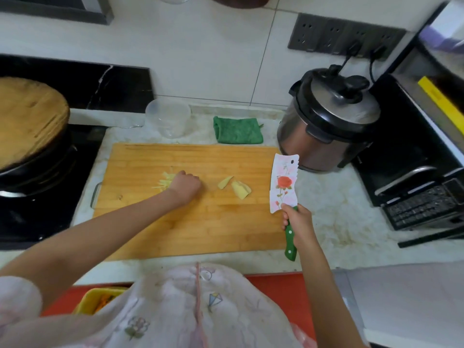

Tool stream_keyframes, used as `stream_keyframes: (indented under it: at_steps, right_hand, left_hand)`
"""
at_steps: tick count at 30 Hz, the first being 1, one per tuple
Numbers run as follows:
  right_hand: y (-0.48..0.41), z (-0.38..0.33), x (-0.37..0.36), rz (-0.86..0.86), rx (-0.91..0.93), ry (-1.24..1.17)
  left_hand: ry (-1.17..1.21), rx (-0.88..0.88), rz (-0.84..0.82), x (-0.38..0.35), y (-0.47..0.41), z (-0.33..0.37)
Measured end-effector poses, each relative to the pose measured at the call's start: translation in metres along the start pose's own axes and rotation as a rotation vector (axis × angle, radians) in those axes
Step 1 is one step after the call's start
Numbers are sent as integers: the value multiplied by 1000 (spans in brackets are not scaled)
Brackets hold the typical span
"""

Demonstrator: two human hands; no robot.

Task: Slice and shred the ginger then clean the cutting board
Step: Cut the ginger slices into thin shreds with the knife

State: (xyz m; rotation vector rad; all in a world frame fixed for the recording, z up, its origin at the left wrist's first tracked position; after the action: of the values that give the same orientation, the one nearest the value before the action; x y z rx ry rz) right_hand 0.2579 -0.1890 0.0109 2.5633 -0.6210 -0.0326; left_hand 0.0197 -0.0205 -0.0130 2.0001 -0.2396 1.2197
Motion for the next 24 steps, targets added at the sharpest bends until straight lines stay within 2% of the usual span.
stream_keyframes:
  at_steps: [2,5,7,11,17,20,22,24]
  right_hand:
    - [0,3,-1,0,-13,-21]
    - [2,3,-4,-6,-20,-48]
    - [5,2,-6,-15,-17,-51]
    - [14,5,-7,-22,-28,-16]
    - [28,26,-24,29,-82,-178]
    - [33,29,-27,-11,-91,-133]
    - [33,27,-25,-20,-80,-71]
    - [31,25,-24,-21,-67,-12]
  left_hand:
    - [78,-23,8,8,-3,0]
    - [308,-292,135,22,-14,22]
    - [263,-428,180,29,-25,46]
    - [113,-416,174,28,-48,74]
    - [173,-410,205,36,-55,68]
    - [179,-459,251,38,-54,67]
    - [362,-498,288,32,-49,65]
    - [690,-466,324,25,-39,63]
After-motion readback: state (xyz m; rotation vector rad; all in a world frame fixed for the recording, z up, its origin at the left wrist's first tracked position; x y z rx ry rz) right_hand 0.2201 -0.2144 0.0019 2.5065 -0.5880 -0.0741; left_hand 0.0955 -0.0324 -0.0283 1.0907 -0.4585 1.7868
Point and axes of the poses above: each hand's wrist, its own y-axis away from the middle knuckle, its own x-axis out of the back of the hand, z = x × y, the point moved 1 cm from there along -y, towards the middle knuckle, and after that the axes turned 12 degrees about -z, right-handed, at the moved point
